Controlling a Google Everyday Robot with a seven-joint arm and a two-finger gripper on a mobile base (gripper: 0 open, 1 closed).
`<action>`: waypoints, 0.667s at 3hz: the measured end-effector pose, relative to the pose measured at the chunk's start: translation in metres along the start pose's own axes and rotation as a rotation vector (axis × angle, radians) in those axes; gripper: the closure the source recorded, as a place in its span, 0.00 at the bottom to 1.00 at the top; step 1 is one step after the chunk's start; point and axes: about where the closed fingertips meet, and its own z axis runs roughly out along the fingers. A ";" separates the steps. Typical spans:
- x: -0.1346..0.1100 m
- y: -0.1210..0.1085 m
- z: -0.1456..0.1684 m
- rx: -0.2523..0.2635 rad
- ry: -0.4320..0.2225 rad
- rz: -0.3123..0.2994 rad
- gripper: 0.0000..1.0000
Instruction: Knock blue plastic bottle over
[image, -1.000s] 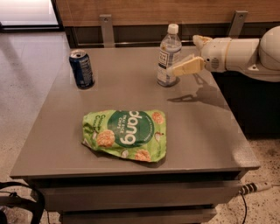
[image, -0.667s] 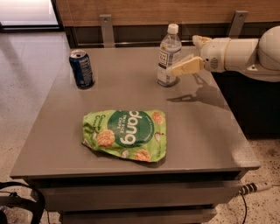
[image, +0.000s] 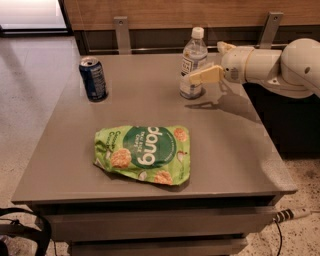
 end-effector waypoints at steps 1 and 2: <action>0.003 -0.002 0.014 0.024 -0.015 -0.003 0.03; 0.002 0.000 0.017 0.016 -0.015 -0.003 0.34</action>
Offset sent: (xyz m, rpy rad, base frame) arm 0.0093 0.0066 -0.0054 0.0076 -0.0160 -0.0182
